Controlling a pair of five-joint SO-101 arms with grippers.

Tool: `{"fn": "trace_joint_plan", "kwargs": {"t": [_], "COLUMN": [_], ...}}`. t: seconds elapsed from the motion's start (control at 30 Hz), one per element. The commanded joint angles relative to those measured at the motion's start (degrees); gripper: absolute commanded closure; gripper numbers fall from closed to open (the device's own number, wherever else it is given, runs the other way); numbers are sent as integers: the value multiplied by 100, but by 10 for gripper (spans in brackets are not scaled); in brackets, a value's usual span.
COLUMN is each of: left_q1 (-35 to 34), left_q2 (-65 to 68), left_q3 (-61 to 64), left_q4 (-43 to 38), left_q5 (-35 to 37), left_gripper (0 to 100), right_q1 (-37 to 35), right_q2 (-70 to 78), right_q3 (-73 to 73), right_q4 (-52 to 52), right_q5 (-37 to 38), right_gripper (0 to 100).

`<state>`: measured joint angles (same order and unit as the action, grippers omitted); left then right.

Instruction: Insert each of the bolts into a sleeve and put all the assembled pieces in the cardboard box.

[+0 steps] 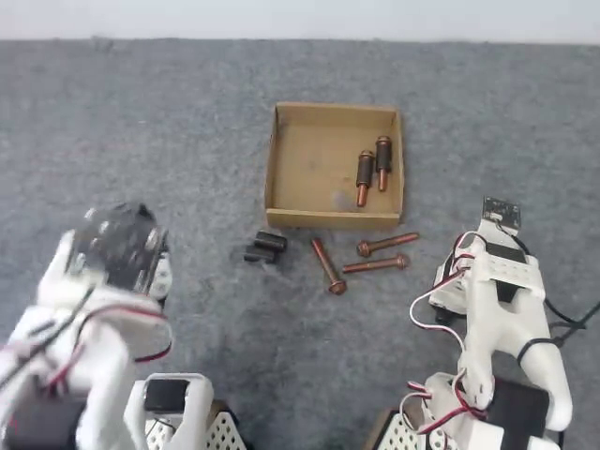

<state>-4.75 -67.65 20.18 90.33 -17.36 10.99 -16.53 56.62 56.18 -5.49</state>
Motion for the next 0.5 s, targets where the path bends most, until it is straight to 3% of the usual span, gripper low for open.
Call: {"fn": "trace_joint_plan", "kwargs": {"t": [0.0,0.23,0.47], "left_q1": [774,2040,3226], "left_q2": [923,2075,3596], "left_q3": [-259,-251,-242], "left_q4": [237,211,-457], "left_q5": [-9,-9,-9], "left_gripper": [987,987,987], "right_q1": [-4,549,1833], "right_q2": [-180,-224,-207], "right_q3": [0,-26,-123], "right_q4": [-66,-92,-303], "right_q5": [88,88,88], "right_gripper": [991,991,991]}}
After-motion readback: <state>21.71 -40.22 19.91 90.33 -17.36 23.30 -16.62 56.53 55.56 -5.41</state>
